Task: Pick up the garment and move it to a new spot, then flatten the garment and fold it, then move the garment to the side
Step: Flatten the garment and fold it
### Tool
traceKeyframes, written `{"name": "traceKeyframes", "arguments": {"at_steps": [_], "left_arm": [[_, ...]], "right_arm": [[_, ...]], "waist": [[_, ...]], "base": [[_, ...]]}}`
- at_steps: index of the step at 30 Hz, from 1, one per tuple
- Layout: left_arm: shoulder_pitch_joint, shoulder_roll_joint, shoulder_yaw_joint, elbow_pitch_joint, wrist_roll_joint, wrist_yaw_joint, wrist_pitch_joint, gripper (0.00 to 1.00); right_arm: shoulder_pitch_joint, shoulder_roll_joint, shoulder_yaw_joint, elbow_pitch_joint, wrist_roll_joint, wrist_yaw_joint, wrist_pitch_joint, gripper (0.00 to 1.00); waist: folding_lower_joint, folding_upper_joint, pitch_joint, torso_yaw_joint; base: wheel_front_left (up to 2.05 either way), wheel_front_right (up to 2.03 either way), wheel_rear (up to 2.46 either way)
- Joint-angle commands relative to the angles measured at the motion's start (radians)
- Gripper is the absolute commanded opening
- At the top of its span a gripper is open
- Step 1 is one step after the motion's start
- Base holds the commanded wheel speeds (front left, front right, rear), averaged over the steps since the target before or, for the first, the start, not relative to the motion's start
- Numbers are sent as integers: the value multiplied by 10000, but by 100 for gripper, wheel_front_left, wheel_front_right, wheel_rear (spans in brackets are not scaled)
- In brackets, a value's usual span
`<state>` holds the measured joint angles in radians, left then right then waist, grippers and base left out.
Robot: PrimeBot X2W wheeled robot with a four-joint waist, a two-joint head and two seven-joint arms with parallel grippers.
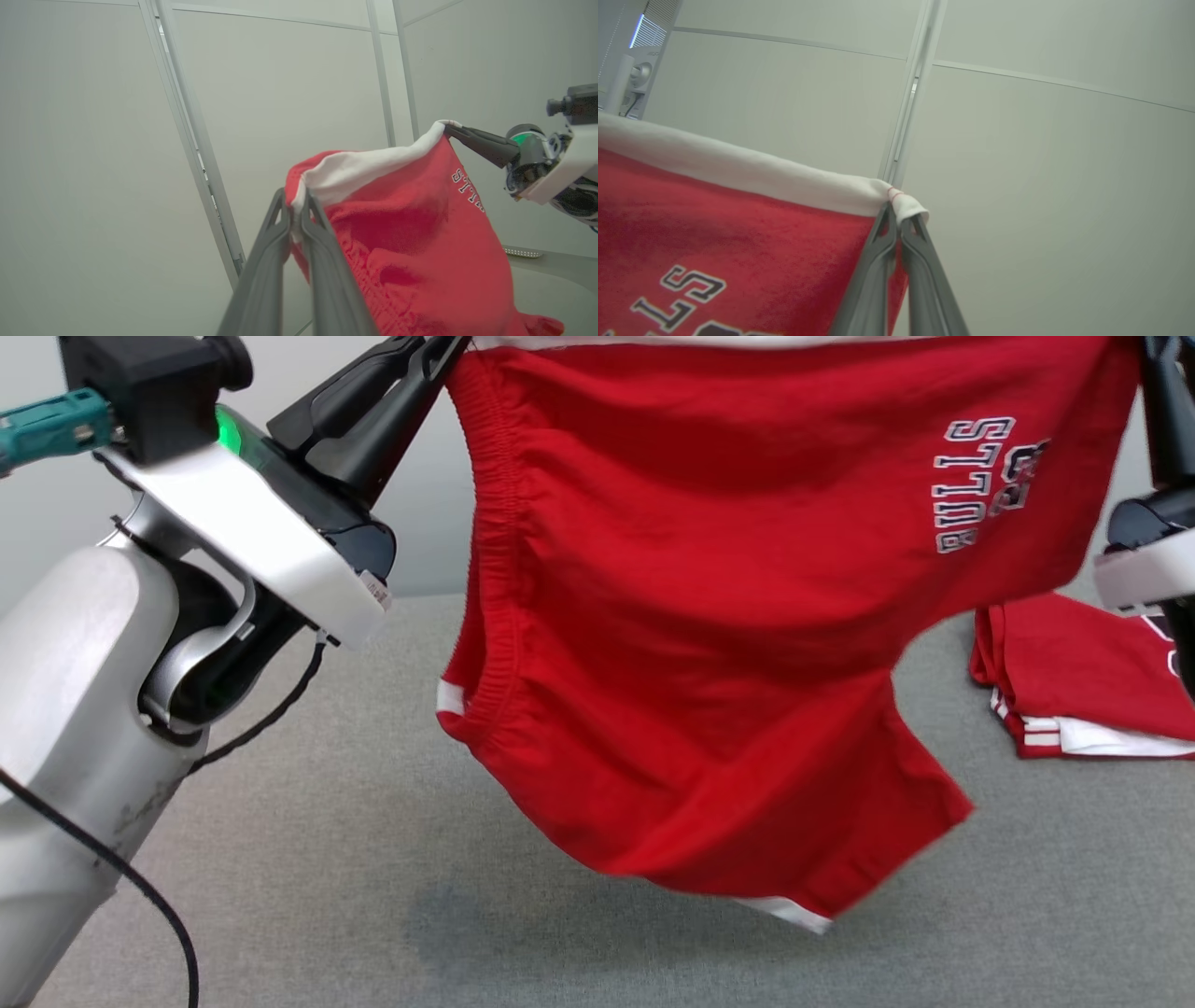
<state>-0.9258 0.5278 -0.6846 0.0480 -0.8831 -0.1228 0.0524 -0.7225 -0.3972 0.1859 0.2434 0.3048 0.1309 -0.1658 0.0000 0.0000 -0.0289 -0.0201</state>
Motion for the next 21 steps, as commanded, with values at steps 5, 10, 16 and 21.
{"name": "traceKeyframes", "arguments": {"at_steps": [5,10,16,21], "left_arm": [[-1243,-248,-264,1374,629,-74,54,0],[-3055,-734,-565,3542,1900,-49,-445,0],[-5430,-1265,-1028,5960,3713,-64,-2321,0],[-6814,-1762,-1049,7220,4733,251,-3134,0]], "right_arm": [[-1697,374,1113,1233,-105,-4,35,0],[-4185,968,2101,3302,-533,-4,-397,0],[-7210,1713,1572,5436,-1403,-4,-977,0],[-8144,1942,231,4945,-2377,-4,-1001,0]], "waist": [[0,0,1299,-156],[0,0,2988,-230],[0,0,4955,-399],[0,0,6346,-422]], "base": [[0,0,0],[0,0,0],[0,0,0],[0,0,0]]}}
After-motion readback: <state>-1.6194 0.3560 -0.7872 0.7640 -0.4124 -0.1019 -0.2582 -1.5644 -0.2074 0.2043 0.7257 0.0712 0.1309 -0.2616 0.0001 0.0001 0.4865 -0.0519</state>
